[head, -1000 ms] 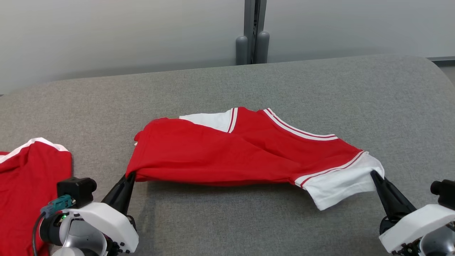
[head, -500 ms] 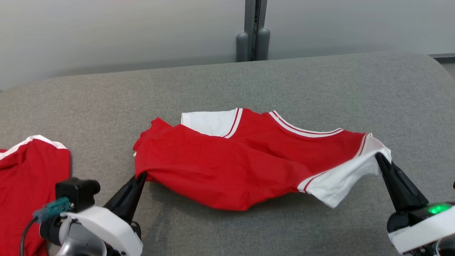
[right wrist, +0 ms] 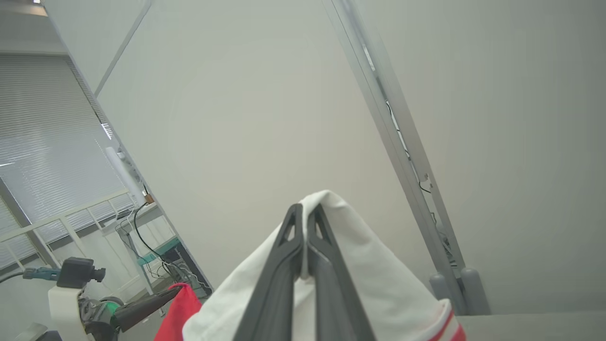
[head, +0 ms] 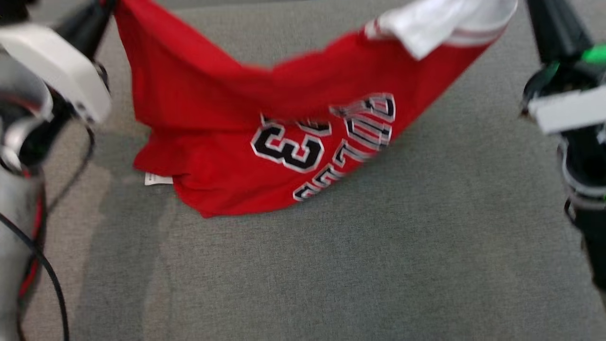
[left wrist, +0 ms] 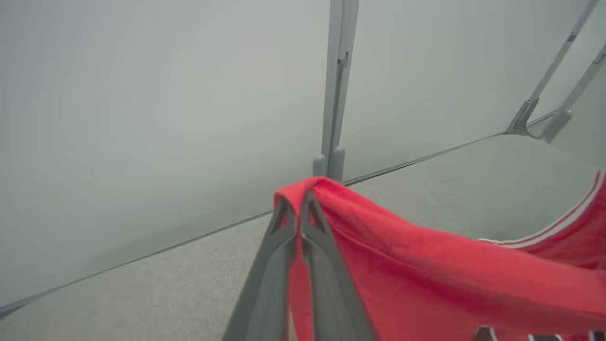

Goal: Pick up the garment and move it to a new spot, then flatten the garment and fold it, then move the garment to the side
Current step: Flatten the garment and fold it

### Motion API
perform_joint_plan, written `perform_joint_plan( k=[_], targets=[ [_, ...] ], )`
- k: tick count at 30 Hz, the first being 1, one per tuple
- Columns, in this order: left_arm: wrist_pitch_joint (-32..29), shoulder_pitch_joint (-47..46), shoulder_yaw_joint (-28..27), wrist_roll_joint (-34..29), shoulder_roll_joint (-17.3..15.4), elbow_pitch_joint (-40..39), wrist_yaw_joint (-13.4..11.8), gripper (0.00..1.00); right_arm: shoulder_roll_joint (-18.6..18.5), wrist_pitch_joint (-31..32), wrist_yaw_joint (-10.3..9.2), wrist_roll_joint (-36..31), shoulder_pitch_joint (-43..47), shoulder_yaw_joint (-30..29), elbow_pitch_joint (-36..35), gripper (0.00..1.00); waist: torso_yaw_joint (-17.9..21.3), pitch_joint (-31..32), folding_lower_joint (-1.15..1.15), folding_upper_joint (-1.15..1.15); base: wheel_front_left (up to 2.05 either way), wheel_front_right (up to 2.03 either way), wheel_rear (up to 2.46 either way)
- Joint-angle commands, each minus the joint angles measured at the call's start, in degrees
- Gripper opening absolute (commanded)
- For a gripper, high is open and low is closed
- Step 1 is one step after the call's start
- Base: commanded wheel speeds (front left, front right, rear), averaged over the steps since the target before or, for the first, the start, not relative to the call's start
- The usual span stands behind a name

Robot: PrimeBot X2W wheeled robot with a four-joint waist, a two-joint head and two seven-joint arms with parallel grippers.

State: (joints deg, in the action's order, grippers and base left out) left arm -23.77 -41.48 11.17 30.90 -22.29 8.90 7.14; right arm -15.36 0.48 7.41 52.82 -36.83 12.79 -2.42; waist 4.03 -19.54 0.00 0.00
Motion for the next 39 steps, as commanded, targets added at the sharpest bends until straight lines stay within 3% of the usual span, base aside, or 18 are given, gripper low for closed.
perform_joint_plan(
  k=[1, 6, 11, 14, 17, 21, 27, 33, 39],
  targets=[
    [-0.1, -4.6, 0.3, -0.2, -0.9, 1.7, 0.3, 0.00, -0.4, -0.9, 0.15, 0.3, -4.4, 0.1, 1.2, 0.00, 1.0, -6.6, 0.00, 0.00, 0.00, 0.00, 0.00],
    [2.4, -26.7, 3.2, 1.3, -3.3, 12.3, 0.3, 0.00, -0.3, -6.5, 0.15, 0.0, -25.7, -0.5, 10.8, 0.00, 1.9, -12.6, 0.00, 0.00, 0.00, 0.00, 0.00],
    [7.8, -45.4, 5.2, -1.1, -5.7, 22.9, 0.3, 0.00, -0.1, -10.9, 0.15, 0.7, -45.6, -1.0, 21.5, 0.00, 3.2, -15.5, 0.00, 0.00, 0.00, 0.00, 0.00],
    [12.1, -53.0, 5.4, -0.9, -4.7, 28.8, 0.3, 0.00, -1.0, -13.3, 0.14, -0.8, -54.2, 0.2, 26.1, 0.00, 3.3, -15.7, 0.00, 0.00, 0.00, 0.00, 0.00],
    [12.9, -56.8, 7.0, 4.4, -2.1, 35.0, 0.3, 0.00, -2.5, -13.8, 0.14, -0.1, -58.0, 3.9, 28.6, 0.00, 2.5, -14.5, 0.00, 0.00, 0.00, 0.00, 0.00],
    [8.1, -50.9, 13.5, 9.5, -1.7, 37.5, 0.3, 0.00, -5.2, -12.4, 0.14, 2.4, -53.0, 9.7, 27.9, 0.00, 1.5, -12.3, 0.00, 0.00, 0.00, 0.00, 0.00],
    [3.4, -35.0, 22.4, 18.5, -4.0, 33.9, 0.4, 0.00, -10.6, -10.0, 0.14, 7.9, -35.0, 18.4, 23.5, 0.00, 0.7, -7.8, 0.00, 0.00, 0.00, 0.00, 0.00],
    [6.8, -18.3, 28.2, 25.0, -8.7, 26.7, 0.4, 0.00, -15.7, -10.9, 0.15, 11.6, -17.9, 24.1, 19.3, 0.00, 0.5, -2.5, 0.00, 0.00, 0.00, 0.00, 0.00],
    [10.4, -8.9, 32.0, 23.4, -12.7, 24.4, 0.4, 0.00, -18.9, -10.4, 0.14, 14.1, -7.4, 26.5, 16.6, 0.00, 0.5, 2.0, 0.00, 0.00, 0.00, 0.00, 0.00]
  ],
)
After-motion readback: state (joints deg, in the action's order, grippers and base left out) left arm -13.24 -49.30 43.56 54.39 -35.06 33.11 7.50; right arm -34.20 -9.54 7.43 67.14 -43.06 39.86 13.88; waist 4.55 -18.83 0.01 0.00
